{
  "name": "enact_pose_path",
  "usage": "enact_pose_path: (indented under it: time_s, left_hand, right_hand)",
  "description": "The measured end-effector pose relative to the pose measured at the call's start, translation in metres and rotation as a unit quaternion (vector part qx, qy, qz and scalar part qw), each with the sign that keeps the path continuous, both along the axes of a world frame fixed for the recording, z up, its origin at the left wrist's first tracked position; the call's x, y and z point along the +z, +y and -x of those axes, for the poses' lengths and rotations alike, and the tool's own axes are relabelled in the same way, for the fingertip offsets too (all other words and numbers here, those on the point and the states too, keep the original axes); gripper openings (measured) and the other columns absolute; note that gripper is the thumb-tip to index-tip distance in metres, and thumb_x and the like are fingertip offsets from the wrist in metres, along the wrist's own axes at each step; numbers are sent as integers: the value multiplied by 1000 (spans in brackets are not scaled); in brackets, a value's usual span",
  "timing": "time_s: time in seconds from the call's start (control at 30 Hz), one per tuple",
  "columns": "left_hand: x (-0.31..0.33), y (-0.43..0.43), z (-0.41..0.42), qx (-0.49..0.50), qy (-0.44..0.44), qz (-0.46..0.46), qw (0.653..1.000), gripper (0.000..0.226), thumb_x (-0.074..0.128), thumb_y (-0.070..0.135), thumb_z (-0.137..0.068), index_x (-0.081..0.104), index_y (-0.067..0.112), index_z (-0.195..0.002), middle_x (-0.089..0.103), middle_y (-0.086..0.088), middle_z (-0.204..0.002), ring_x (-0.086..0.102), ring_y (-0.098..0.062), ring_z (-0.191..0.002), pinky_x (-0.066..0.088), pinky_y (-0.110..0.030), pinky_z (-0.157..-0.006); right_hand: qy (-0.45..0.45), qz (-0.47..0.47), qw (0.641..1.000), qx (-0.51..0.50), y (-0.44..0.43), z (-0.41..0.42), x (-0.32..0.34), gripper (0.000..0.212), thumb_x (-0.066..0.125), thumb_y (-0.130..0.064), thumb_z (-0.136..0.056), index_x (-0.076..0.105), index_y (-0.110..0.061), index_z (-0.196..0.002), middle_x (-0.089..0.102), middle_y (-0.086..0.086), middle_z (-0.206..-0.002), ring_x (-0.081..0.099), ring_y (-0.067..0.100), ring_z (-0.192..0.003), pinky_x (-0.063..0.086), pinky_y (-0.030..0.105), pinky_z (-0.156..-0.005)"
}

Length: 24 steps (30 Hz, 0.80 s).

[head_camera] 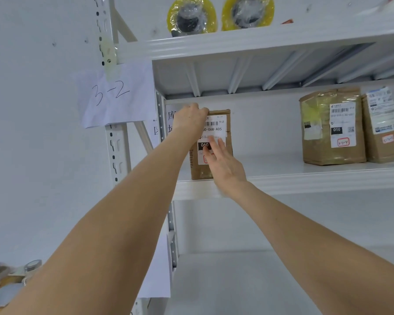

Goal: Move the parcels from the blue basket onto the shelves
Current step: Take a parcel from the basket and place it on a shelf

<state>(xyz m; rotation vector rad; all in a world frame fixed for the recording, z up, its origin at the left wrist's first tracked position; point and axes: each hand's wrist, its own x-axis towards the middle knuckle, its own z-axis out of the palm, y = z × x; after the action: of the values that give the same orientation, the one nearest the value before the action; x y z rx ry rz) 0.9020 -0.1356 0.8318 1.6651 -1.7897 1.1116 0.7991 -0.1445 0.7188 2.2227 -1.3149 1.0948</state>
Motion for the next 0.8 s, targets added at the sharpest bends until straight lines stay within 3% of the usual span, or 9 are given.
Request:
enact_pose_path:
  time_s: [0.17,0.3,0.43,0.8]
  left_hand:
    - [1,-4,0,-1,4,-5,1000,47,55,8,-92,44,20,-136,51,-9,-120,53,-28,-109,45,-36,-75]
    - [0,-10,-3,-2,-5,-2,1000,46,54,8,-92,43,18,-136,50,-10,-121,53,-28,-110,43,-35,-74]
    - [0,-18,-5,-5,-6,-2,1000,45,53,8,-93,43,17,-136,50,-11,-120,53,-29,-107,41,-34,-70]
    - [-1,-55,-12,-16,2,-11,1000,44,54,8,-93,44,15,-135,50,-12,-118,54,-29,-105,45,-34,-71]
  right_hand:
    - [14,-42,999,-19,1,0,-2,55,25,-20,-105,4,-26,-155,-8,-2,-163,8,17,-149,37,39,-105]
    - [66,-26,996,-50,-1,-2,-1,61,40,-8,-101,13,-21,-154,-11,-2,-162,-2,20,-149,40,40,-104]
    - [70,-26,996,-52,-6,-5,-1,68,42,4,-94,18,-18,-153,-11,-3,-162,-5,21,-149,40,42,-106]
    - [62,-74,995,-28,-23,-11,10,61,41,4,-95,30,-19,-150,-3,-2,-163,3,21,-149,31,43,-114]
